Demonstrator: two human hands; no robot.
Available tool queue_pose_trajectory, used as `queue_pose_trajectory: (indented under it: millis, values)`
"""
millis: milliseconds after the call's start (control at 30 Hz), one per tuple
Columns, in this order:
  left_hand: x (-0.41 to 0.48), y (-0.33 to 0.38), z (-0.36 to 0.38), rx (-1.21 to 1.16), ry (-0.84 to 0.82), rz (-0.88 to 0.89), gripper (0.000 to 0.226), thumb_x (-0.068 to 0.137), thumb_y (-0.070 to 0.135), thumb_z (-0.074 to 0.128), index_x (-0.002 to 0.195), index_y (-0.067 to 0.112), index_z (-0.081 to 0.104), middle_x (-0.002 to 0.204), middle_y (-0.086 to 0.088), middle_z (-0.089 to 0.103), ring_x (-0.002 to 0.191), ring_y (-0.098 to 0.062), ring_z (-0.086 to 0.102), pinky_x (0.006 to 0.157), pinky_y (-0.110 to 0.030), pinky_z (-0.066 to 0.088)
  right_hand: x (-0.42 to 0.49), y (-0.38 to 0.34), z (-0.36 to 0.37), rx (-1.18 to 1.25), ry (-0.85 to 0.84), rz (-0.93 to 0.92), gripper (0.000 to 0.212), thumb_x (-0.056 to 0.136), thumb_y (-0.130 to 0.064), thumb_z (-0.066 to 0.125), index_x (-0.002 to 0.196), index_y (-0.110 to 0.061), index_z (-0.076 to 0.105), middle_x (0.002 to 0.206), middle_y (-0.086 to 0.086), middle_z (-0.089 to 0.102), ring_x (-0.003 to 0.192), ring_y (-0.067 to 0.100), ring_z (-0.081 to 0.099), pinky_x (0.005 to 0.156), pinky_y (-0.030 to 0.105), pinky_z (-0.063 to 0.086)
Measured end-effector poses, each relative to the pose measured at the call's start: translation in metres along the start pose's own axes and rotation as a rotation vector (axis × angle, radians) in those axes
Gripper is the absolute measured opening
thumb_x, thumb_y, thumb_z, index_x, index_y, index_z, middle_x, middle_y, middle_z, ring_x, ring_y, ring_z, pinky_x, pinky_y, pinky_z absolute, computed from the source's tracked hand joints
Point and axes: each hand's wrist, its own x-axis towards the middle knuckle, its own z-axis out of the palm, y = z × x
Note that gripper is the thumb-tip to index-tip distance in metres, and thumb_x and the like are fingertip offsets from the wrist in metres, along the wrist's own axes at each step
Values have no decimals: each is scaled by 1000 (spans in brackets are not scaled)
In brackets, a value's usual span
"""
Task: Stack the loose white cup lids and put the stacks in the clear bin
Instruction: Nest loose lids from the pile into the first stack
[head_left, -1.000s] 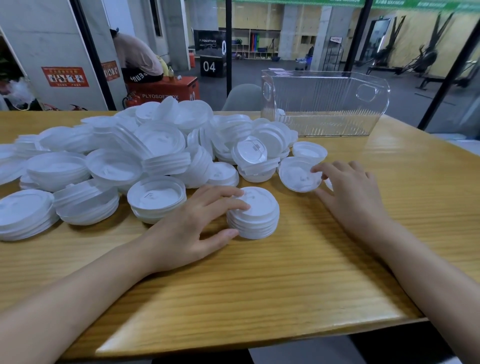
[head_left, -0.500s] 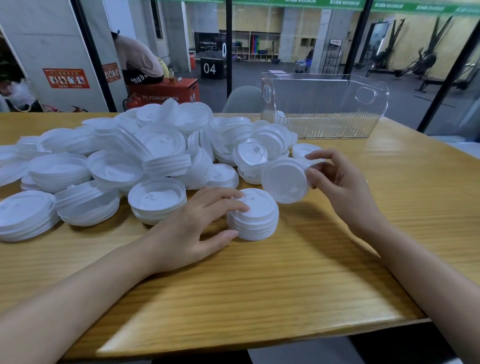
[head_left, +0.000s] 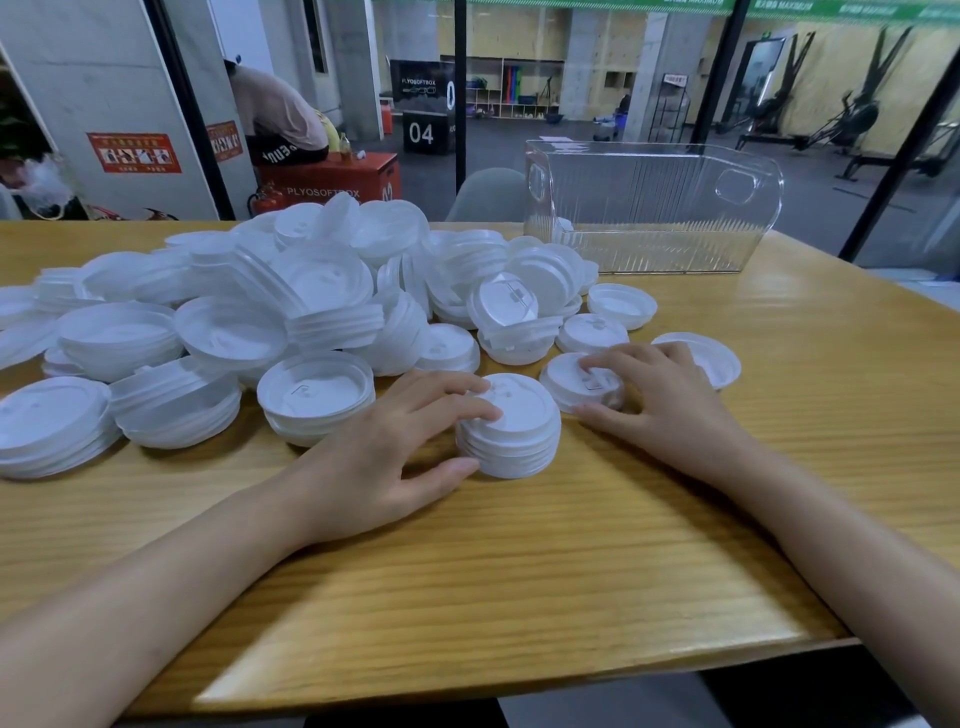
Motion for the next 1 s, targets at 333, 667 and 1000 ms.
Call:
queue_pose_trajectory:
  millis: [333,667,1000]
  values:
    - [-1,1,-1,-55,69,-33,64,92,39,59,147,28,29,146,15,38,135,-6,40,109,-19,33,-5,-10,0,407,161,-182,44,85,-57,59,126,-43,58,123,-29,57,120,9,43,96,14,31]
    - [0,2,1,-57,73,-41,69,91,43,57,149,32,21,149,13,35,136,-7,39,109,-28,37,-6,-26,13,265,30,-401,46,83,-63,56,128,-51,56,132,-26,51,118,12,40,107,34,33]
    - [1,5,0,22,89,29,62,93,38,57,146,25,30,147,10,38,136,-6,38,111,-24,34,-6,-26,16,197,-2,-440,49,82,-65,56,130,-53,52,132,-24,52,114,12,41,105,29,30]
